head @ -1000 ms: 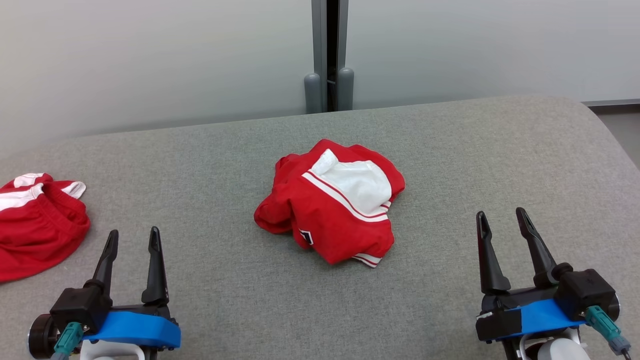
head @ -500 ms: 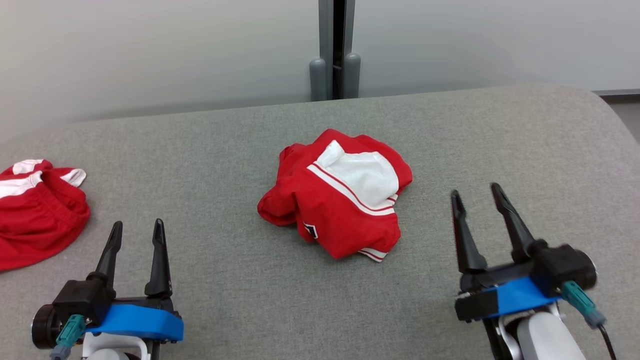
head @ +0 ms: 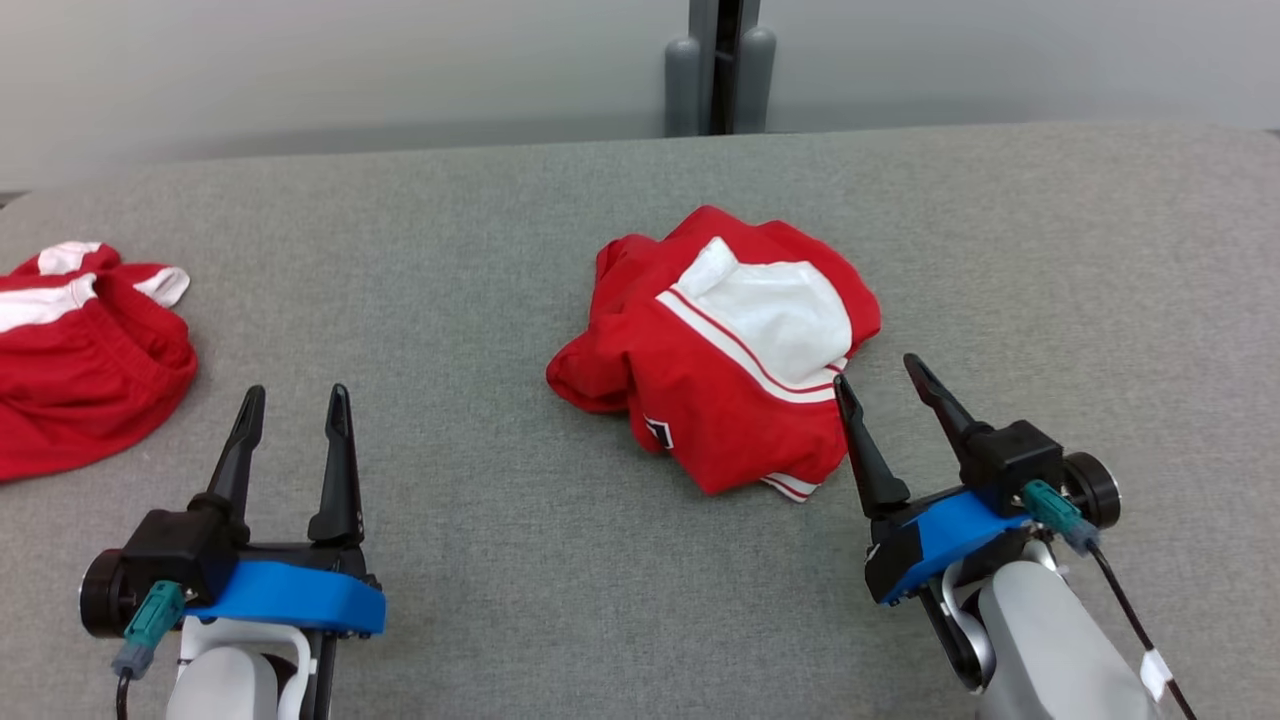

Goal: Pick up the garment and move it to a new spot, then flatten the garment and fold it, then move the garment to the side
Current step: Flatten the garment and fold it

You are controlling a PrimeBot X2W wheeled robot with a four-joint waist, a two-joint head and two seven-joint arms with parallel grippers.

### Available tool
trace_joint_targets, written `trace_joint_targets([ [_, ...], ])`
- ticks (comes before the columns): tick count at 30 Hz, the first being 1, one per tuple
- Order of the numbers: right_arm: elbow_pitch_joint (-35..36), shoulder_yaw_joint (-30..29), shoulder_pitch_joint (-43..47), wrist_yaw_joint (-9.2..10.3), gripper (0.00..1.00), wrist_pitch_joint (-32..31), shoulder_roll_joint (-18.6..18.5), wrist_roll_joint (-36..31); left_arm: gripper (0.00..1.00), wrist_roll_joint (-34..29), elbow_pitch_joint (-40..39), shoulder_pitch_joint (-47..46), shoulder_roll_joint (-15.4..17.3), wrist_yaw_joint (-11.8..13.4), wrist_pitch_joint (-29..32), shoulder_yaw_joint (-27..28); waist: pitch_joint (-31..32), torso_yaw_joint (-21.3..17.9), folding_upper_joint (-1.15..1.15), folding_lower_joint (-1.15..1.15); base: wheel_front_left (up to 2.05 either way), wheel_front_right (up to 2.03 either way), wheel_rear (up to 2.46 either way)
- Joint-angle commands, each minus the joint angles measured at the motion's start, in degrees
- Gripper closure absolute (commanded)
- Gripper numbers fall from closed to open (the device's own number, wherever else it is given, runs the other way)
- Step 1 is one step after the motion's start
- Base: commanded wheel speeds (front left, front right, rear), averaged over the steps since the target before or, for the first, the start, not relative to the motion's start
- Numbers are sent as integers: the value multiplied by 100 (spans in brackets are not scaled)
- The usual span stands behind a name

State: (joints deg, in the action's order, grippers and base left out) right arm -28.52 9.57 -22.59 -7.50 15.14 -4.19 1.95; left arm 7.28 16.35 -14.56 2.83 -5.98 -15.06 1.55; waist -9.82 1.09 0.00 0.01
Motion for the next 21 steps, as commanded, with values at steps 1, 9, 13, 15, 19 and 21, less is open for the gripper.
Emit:
trace_joint_targets([
  [1, -379, 28, -204, 2, 0, 2, -10, -37, 0, 40, -16, -114, 16, -15, -17, -42, -183, 116, 0, -1, 0, 0, 0],
  [9, -1445, 84, -577, 3, 0, 2, 32, -32, 0, 156, 2, -300, 16, 37, -17, -193, -406, 295, 0, -1, 0, 0, 0],
  [13, -1958, 60, -677, 2, 0, 0, 70, 120, 0, 206, 8, -295, 16, 85, -17, -256, -424, 351, 0, -1, 0, 0, 0],
  [15, -2118, 95, -715, 2, 0, 0, 90, 207, 0, 219, 10, -259, 15, 112, -17, -264, -417, 359, 0, -1, 0, 0, 0],
  [19, -2304, 268, -773, 2, 100, -3, 117, 405, 0, 250, 24, -200, 15, 136, -17, -263, -402, 340, 0, -1, 0, 0, 0],
  [21, -2277, 267, -823, 2, 100, -1, 115, 469, 0, 268, 22, -199, 15, 152, -17, -270, -393, 312, 0, -1, 0, 0, 0],
])
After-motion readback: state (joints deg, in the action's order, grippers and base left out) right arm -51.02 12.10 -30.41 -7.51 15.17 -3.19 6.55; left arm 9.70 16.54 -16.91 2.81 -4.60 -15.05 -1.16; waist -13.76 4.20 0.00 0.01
